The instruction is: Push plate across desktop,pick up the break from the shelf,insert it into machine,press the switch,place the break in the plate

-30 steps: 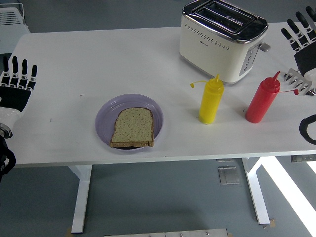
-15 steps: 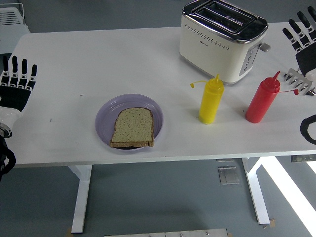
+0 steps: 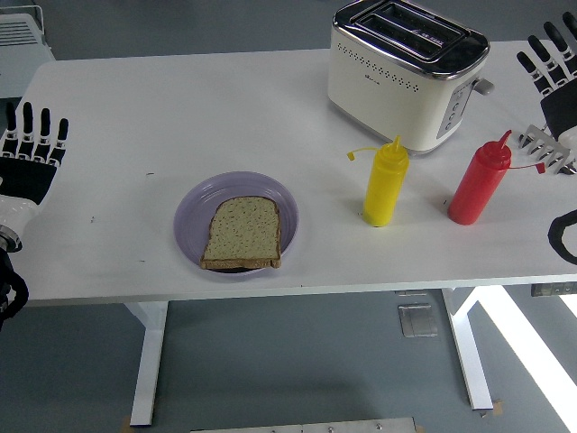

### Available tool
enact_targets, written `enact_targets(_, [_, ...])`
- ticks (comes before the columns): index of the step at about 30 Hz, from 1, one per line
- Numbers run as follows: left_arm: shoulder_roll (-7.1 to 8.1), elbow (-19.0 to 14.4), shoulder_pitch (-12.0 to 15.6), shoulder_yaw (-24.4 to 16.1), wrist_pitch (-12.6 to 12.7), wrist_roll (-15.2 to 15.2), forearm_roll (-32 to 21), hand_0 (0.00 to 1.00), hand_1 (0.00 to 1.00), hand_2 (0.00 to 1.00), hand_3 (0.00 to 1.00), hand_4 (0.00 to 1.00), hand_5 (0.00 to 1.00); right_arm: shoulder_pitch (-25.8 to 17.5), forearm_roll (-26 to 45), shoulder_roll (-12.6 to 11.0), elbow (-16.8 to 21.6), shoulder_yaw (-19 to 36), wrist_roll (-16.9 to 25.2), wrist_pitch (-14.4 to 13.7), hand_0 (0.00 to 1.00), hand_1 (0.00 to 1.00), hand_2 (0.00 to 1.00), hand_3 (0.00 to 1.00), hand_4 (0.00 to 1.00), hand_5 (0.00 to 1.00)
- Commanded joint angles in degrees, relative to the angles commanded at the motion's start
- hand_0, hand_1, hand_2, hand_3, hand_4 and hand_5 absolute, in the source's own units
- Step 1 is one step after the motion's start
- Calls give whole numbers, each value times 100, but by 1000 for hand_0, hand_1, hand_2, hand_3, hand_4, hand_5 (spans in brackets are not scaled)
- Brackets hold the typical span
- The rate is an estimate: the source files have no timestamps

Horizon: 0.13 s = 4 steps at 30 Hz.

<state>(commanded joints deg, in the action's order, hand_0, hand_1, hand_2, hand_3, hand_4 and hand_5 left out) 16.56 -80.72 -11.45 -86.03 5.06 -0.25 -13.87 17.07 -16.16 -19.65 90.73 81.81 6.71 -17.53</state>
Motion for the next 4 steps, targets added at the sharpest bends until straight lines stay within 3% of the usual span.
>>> enact_targets(4, [0,2,2,0,1,9,-4,782,711,670,652,562,821,-6,0,-6,0,-5,0,-2,737,687,655,667,667,361])
